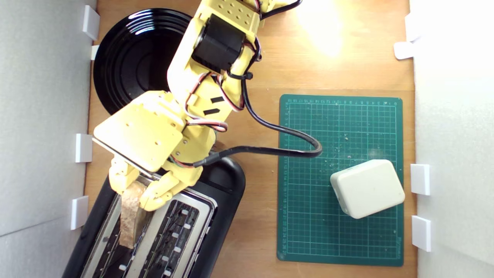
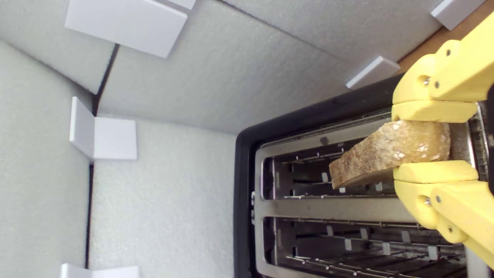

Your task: Pick bread and place in toaster

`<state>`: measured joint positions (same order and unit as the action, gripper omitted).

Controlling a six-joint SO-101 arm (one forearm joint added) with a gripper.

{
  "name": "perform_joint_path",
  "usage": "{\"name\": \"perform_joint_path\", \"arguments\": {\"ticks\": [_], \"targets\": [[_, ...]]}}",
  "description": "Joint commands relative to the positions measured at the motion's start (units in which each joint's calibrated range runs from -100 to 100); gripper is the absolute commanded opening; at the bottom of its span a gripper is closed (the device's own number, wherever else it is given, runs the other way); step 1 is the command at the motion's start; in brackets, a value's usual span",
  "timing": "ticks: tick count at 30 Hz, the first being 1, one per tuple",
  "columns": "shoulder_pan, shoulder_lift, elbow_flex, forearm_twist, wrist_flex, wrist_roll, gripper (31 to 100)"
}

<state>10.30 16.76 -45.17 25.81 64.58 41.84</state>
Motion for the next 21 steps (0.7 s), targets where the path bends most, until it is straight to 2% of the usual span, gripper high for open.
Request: {"name": "perform_joint_path", "arguments": {"ticks": [1, 14, 16, 19, 21], "targets": [[1.0, 0.3, -1.3, -1.8, 0.4, -0.1, 48.9], [1.4, 2.5, -1.3, -2.1, -0.5, 0.3, 49.2], [1.4, 2.3, -1.3, -2.1, -0.5, 0.4, 52.7], [1.4, 2.1, -1.2, -2.1, -0.5, 0.5, 62.5], [1.2, 2.0, -1.2, -2.1, -0.5, 0.7, 65.3]]}}
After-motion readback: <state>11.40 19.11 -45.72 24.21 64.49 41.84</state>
